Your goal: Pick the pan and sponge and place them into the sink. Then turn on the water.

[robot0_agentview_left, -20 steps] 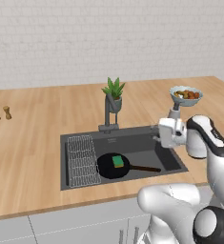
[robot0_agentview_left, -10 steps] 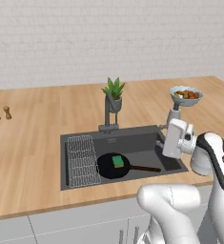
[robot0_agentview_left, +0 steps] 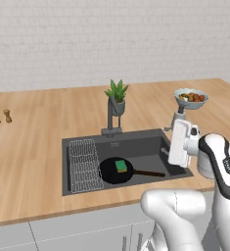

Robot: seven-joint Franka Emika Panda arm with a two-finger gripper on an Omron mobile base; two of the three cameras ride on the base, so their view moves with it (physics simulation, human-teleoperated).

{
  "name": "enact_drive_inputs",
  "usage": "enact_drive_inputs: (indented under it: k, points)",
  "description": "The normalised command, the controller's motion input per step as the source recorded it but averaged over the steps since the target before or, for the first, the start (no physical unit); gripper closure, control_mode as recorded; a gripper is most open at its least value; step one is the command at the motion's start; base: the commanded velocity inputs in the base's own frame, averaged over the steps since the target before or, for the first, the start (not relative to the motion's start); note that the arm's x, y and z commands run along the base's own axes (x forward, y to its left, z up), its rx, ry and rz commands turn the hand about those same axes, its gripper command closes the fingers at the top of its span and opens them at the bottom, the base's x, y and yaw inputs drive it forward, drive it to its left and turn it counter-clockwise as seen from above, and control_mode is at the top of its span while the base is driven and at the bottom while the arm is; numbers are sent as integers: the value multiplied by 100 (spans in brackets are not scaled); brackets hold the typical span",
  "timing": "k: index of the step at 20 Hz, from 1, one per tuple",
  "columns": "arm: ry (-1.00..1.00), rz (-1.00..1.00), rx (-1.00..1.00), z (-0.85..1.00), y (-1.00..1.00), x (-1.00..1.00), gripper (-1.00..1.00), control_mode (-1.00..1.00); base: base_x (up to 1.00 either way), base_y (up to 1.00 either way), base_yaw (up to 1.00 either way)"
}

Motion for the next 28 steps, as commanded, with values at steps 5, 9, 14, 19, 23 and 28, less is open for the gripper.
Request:
enact_drive_inputs:
  k: [5, 9, 14, 19, 23, 28]
  points:
    - [57, 0, 26, -4, -5, 22, -100, -100, 0, 0, 0]
    - [56, 0, 31, -8, -7, 36, -100, -100, 0, 0, 0]
    - [54, 0, 35, -13, -22, 33, -100, -100, 0, 0, 0]
    - [41, 0, 29, -23, -17, 24, -100, -100, 0, 0, 0]
    - [15, 0, 21, -21, -1, 17, -100, -100, 0, 0, 0]
    - [0, 0, 13, -19, 0, 24, -100, -100, 0, 0, 0]
